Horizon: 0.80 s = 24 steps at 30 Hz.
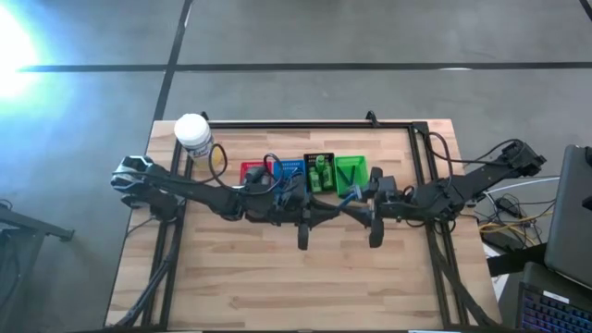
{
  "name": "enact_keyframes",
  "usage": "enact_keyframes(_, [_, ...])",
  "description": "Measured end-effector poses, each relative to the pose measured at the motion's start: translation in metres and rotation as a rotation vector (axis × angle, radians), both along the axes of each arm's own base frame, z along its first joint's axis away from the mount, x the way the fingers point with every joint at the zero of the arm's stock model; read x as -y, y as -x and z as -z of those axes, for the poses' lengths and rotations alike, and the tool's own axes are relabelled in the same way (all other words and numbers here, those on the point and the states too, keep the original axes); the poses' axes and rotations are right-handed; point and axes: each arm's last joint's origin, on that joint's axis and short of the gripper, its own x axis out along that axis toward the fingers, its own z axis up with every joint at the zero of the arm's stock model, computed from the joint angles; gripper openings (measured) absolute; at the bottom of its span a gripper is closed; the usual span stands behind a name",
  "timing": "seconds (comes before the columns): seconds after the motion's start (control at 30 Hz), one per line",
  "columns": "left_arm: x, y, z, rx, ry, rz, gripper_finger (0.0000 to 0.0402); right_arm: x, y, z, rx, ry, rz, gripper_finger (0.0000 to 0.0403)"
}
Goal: Pick & Place Travel size toiletries
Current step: Put the blue razor into the green bin
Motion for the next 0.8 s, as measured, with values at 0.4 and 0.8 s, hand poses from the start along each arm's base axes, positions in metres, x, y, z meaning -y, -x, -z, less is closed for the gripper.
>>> enact_keyframes(0.4, [0.0, 0.0, 0.005, -0.038, -0.03, -0.006, 0.0036, 0.001, 0.0, 0.001, -0.003, -0.015, 0.004, 0.0027])
enact_keyframes(0.8, [0.0, 0.0, 0.007, -0.049, 0.106, -0.085, 0.0186, 0.016, -0.001, 0.018, -0.157, -0.016, 0.138, 0.0031])
